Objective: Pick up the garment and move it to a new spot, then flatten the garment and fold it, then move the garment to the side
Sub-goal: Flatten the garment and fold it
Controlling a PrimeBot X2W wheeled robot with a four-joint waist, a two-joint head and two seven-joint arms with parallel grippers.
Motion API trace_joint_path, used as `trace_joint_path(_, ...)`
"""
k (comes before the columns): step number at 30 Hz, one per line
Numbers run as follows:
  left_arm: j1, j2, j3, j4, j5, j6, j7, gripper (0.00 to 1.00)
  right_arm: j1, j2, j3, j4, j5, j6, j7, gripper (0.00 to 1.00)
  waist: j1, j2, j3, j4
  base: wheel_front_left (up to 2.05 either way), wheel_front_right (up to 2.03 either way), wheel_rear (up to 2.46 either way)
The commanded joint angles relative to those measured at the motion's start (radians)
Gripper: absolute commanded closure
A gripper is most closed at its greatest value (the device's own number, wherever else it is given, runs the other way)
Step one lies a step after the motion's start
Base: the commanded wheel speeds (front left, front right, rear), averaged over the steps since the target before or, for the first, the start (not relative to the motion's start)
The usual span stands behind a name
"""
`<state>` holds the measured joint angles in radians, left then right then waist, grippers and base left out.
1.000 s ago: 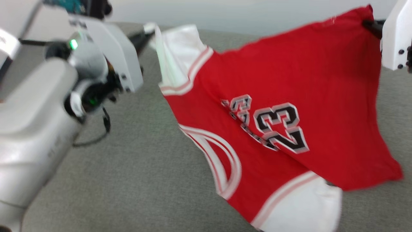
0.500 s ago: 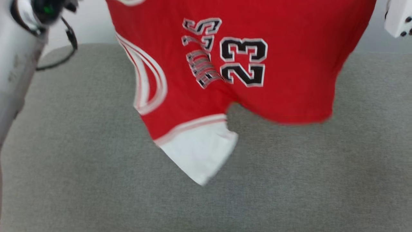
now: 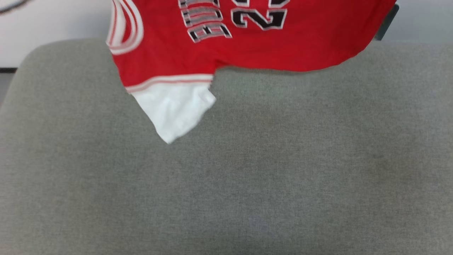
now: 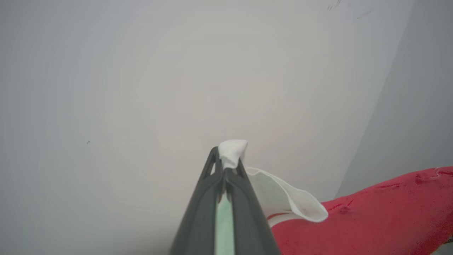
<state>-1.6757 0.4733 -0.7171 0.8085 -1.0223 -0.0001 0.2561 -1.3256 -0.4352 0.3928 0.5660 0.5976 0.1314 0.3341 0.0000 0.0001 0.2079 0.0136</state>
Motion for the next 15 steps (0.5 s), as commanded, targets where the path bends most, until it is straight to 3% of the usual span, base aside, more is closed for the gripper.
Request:
trace_joint_path(1, -0.038, -0.001, 0.008, 0.019, 0.007, -0.006, -0.021, 1.0, -0.027, 0.013, -0.01, 0.016, -0.015, -0.001, -0.014, 1.0, 0.0, -0.0001, 0.039, -0.01, 0.0, 0.0, 0.0)
trace_joint_path(12, -0.222, -0.011, 0.028, 0.149, 0.054, -0.031, -0.15, 1.0, -0.173, 0.097, -0.049, 0.122, -0.105, -0.001, -0.179, 1.0, 0.0, -0.0001, 0.197, -0.053, 0.0, 0.0, 0.0)
trace_joint_path(15, -0.297, -0.001, 0.024, 0.188, 0.083, -0.058, -0.22, 1.0, -0.244, 0.144, -0.081, 0.194, -0.172, -0.001, -0.32, 1.0, 0.0, -0.0001, 0.275, -0.092, 0.0, 0.0, 0.0)
